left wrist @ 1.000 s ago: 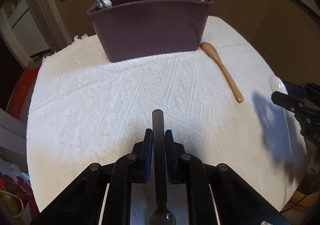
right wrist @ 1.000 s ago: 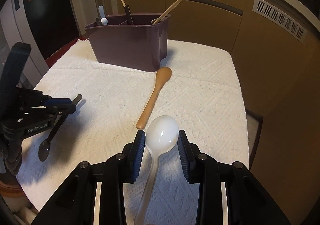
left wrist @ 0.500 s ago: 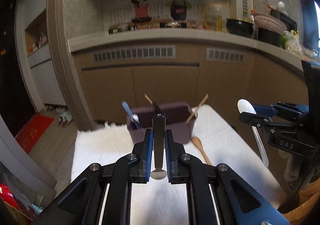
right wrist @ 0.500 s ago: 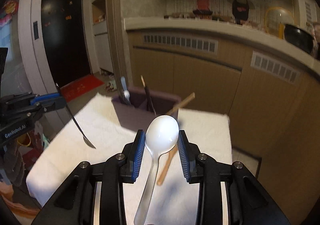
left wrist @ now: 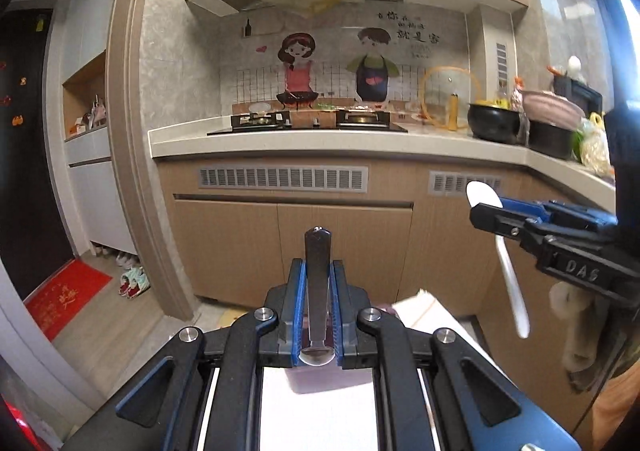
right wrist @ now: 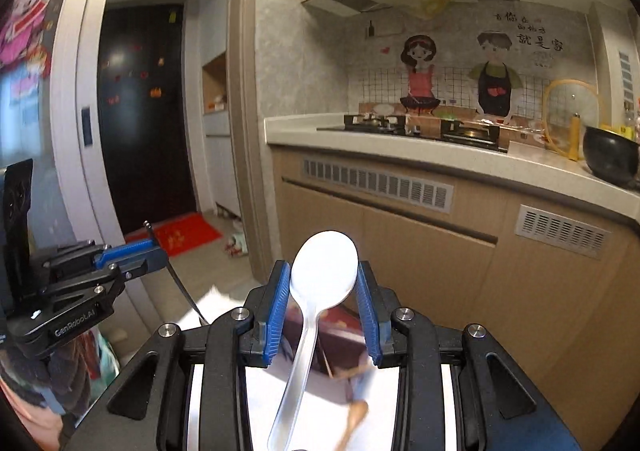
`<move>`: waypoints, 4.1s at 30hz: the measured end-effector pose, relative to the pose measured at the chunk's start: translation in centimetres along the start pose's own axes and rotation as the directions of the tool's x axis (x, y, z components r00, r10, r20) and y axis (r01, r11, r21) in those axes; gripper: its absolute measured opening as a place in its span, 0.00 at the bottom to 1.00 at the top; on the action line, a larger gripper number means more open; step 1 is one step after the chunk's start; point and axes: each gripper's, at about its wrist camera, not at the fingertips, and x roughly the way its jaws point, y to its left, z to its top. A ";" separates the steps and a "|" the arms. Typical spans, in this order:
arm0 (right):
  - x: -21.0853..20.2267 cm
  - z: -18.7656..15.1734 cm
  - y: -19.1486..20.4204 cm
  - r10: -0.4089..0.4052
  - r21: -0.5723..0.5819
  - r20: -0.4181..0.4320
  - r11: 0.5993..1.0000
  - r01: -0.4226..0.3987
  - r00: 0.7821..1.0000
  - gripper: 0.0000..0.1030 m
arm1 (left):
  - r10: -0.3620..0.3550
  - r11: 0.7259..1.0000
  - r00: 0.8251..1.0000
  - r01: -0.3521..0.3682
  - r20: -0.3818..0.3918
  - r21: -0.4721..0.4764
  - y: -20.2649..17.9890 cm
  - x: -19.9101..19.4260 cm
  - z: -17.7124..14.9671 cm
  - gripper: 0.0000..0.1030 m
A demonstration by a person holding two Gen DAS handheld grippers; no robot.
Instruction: Organize utensils
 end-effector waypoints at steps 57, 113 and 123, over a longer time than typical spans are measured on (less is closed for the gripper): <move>7.4 -15.9 -2.3 -0.085 0.011 -0.240 0.996 0.090 0.967 0.76 | -0.020 0.979 0.849 -0.090 -0.528 -0.182 3.2 9.2 -17.0 0.74; -9.0 -26.5 6.1 -0.317 0.104 -0.142 0.937 0.332 0.938 0.97 | 0.236 0.968 0.965 -0.243 -0.116 -0.055 -5.0 -8.0 -24.6 1.00; -8.6 -26.9 6.1 -0.304 0.095 -0.155 0.942 0.321 0.940 0.97 | 0.232 0.969 0.964 -0.240 -0.128 -0.053 -5.1 -7.9 -24.9 1.00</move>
